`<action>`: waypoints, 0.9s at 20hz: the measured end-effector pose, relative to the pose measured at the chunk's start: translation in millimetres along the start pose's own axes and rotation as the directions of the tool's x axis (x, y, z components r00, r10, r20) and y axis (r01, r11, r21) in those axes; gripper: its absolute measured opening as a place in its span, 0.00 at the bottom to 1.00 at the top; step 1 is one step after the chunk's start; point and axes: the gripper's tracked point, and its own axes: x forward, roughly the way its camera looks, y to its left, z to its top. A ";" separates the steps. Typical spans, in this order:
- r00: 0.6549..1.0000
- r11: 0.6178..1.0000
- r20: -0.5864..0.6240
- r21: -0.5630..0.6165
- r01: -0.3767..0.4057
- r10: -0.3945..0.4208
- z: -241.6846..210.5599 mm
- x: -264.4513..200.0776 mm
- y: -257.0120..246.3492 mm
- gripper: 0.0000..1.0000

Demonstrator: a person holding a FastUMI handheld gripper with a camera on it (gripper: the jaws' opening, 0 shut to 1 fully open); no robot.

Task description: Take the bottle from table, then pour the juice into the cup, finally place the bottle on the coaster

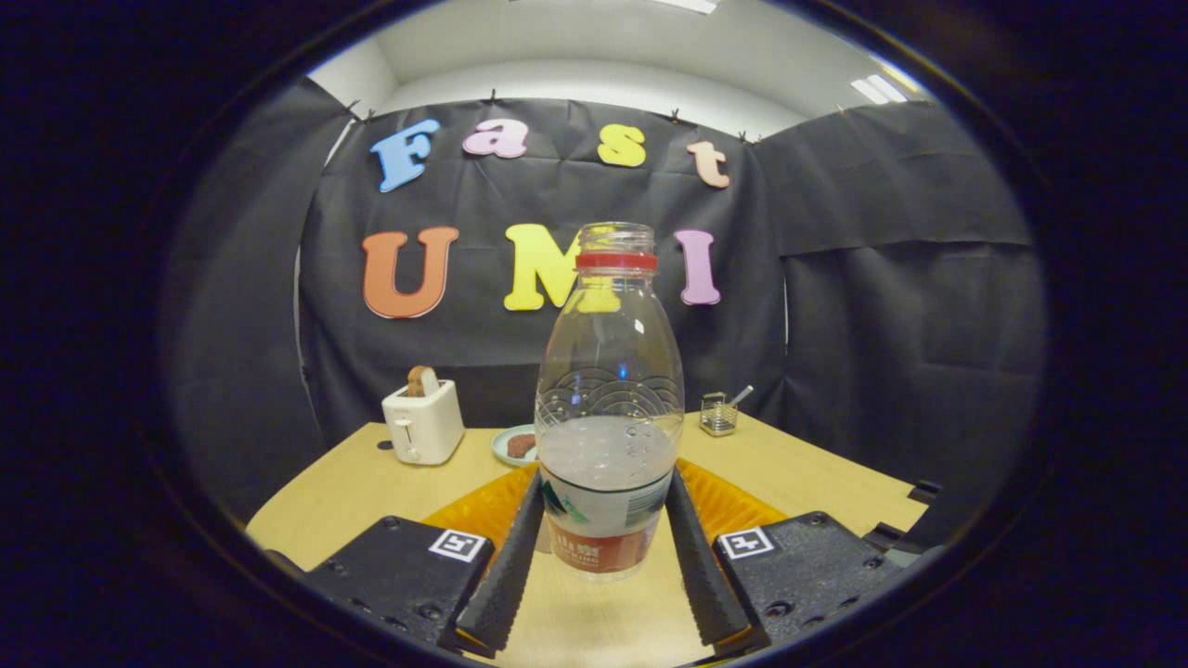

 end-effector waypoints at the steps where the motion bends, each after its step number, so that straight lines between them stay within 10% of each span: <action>1: 1.000 1.000 0.000 -0.009 -0.003 0.003 1.4 8.4 3.2 0.76; 18: 0.985 0.994 -0.156 -0.060 -0.087 0.077 -111.8 176.4 60.2 0.78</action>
